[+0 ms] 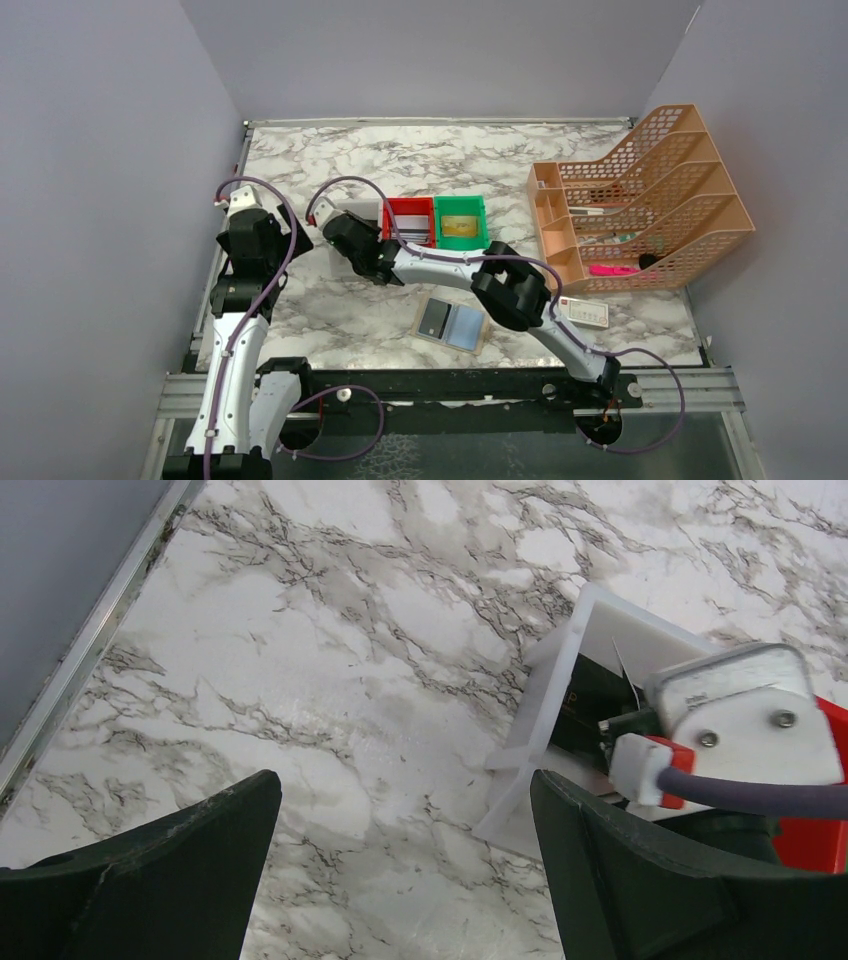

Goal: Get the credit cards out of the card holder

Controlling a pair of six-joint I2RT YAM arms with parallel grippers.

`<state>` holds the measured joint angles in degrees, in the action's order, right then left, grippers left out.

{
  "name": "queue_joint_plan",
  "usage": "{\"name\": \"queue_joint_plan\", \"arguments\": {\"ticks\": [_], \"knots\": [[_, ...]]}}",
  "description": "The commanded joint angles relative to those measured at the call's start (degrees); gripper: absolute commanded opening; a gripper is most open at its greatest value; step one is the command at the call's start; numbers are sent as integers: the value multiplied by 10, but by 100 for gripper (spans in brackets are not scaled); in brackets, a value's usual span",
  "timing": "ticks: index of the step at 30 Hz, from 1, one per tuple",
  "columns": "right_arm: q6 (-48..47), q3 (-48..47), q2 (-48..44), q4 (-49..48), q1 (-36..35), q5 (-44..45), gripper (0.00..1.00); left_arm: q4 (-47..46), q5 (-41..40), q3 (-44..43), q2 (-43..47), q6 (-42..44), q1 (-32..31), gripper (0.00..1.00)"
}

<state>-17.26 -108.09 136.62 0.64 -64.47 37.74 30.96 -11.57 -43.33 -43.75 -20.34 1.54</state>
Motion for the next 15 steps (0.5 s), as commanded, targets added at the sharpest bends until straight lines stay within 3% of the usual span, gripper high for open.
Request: {"name": "queue_joint_plan", "arguments": {"ticks": [1,12,15], "knots": [[-62,-22,32,-44,-3,26,3,-8,-18,1,10,2,4,99],[-15,5,13,-48,2,-34,28,-2,-45,0,18,-3,7,99],[12,8,0,-34,6,-55,31,-1,-43,0,18,-3,7,99]]}}
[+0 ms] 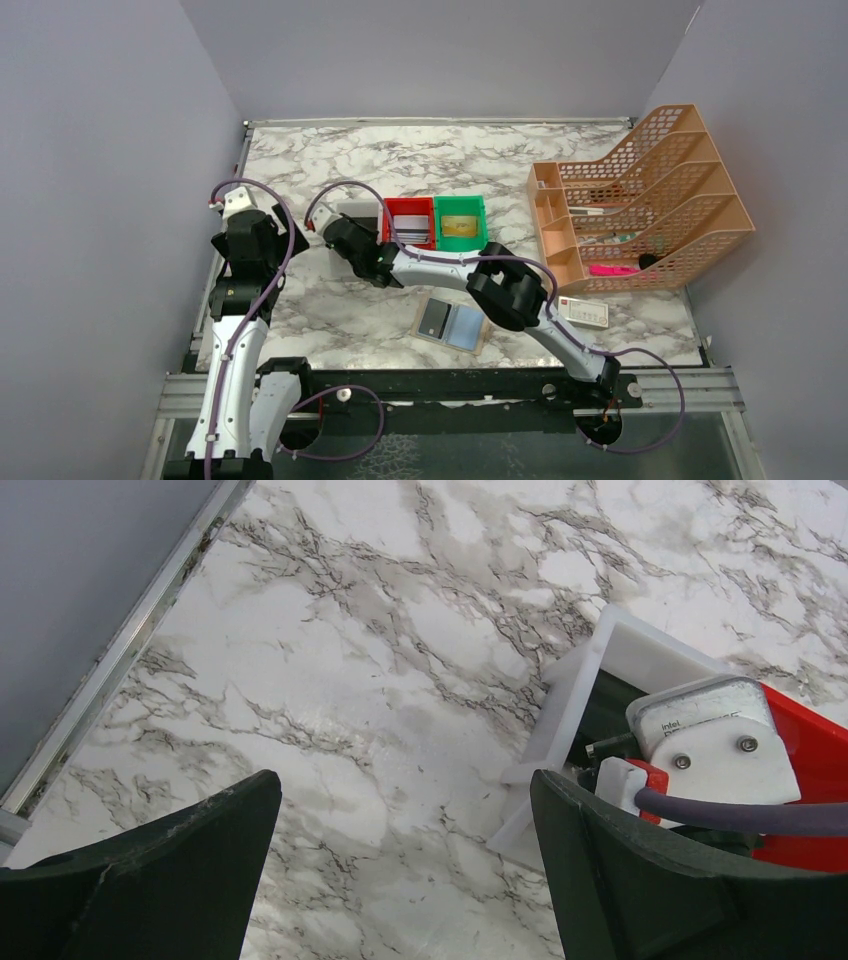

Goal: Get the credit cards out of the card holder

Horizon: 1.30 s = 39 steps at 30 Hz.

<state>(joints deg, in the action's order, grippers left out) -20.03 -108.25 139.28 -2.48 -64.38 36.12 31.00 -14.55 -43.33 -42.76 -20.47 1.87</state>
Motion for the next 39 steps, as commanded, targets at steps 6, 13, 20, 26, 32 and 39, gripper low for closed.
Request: {"name": "queue_joint_plan", "arguments": {"ticks": [6,13,20,26,32,39], "knots": [[120,37,-76,26,18,-112,36,-3,-11,1,8,-2,4,99],[228,115,-165,29,31,-181,40,-3,0,2,7,-1,4,99],[277,121,-149,78,44,-165,40,-5,15,3,5,0,4,99],[271,117,-137,99,46,-140,40,-8,24,4,4,2,4,99],[261,134,-146,110,46,-83,40,-9,31,6,3,3,4,99],[262,171,-176,108,49,-53,40,-12,42,8,0,4,4,99]]}}
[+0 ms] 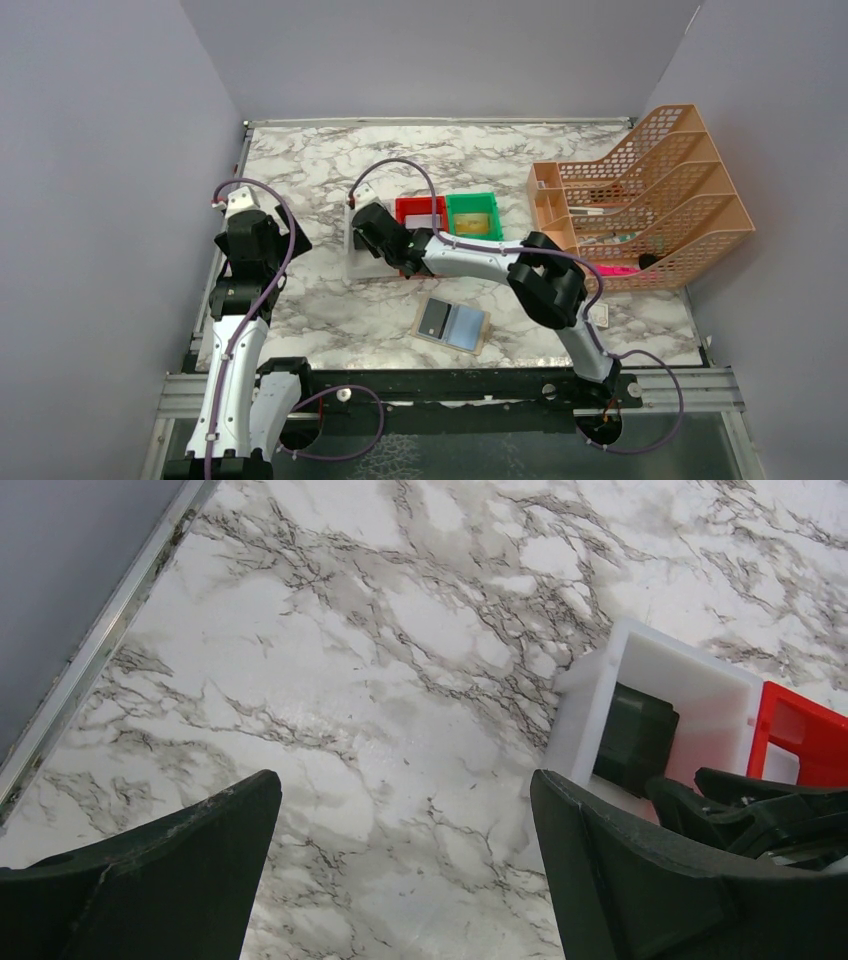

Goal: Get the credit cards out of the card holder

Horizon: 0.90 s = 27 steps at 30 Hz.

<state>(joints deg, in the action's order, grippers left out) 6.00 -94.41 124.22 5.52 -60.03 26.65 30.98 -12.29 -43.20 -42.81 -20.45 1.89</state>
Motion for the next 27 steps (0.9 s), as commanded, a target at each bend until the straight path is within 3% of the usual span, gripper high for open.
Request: {"name": "queue_joint_plan", "arguments": {"ticks": [1,8,14,20,27], "knots": [[3,36,-33,27,5,34,40,-12,20,7,0,4,4,99],[38,79,-125,15,5,-57,40,-14,35,11,0,5,4,99],[132,265,-282,-51,6,-126,44,-22,77,15,1,14,4,99],[287,486,-430,-110,6,-142,50,-49,160,24,4,25,4,98],[378,609,-528,-114,5,-180,53,-90,338,38,-12,26,3,94]]}}
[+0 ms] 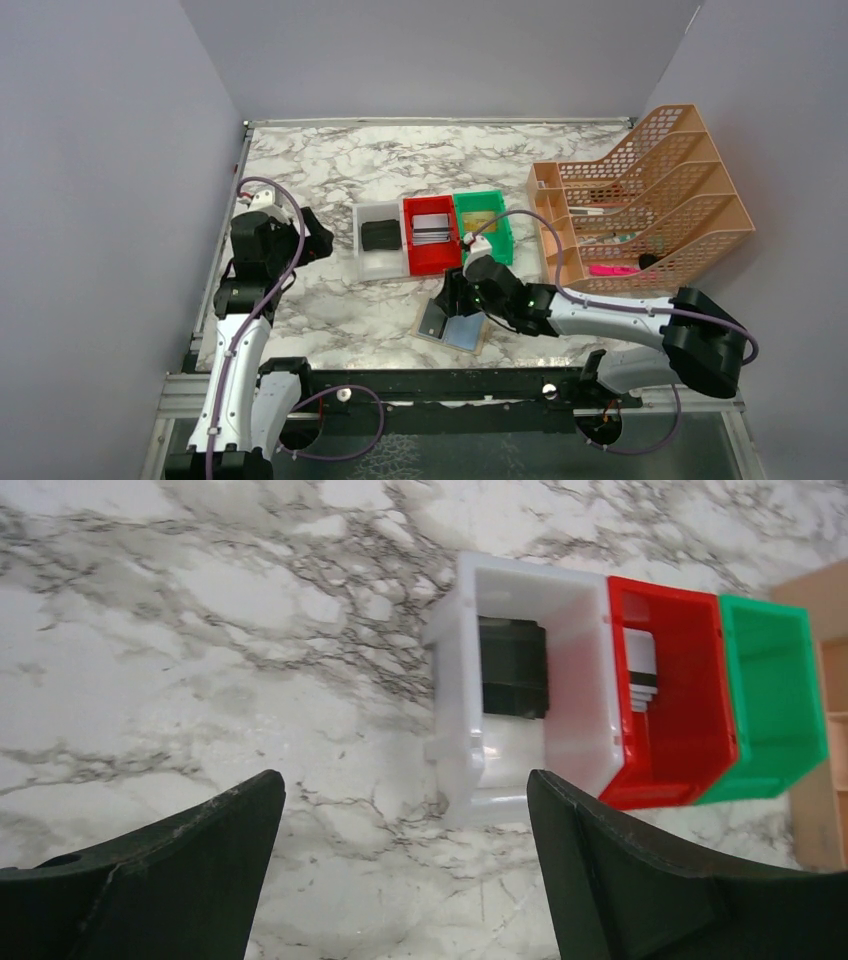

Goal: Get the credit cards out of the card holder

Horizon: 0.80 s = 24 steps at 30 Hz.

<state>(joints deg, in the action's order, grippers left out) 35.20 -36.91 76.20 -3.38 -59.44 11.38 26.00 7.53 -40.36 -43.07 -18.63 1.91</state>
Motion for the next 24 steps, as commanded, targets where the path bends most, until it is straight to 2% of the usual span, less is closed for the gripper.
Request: {"name": "queue_joint_plan", "arguments": {"ticks": [1,4,6,10,14,24], "knots": [[100,48,-58,-25,-1,-23,53,-42,166,11,-13,6,1,92],[137,94,-97,-39,0,-23,53,-47,239,13,-27,-4,-15,88],[160,126,-119,-63,0,-31,54,-48,253,16,-31,-12,-43,87],[199,179,-137,-119,0,-40,51,-51,198,24,-40,-35,-153,84],[220,189,-109,-133,-1,-46,49,-57,136,32,-63,-61,-255,78],[246,195,-52,-192,-1,-79,45,-77,91,32,-111,-85,-324,71]]}}
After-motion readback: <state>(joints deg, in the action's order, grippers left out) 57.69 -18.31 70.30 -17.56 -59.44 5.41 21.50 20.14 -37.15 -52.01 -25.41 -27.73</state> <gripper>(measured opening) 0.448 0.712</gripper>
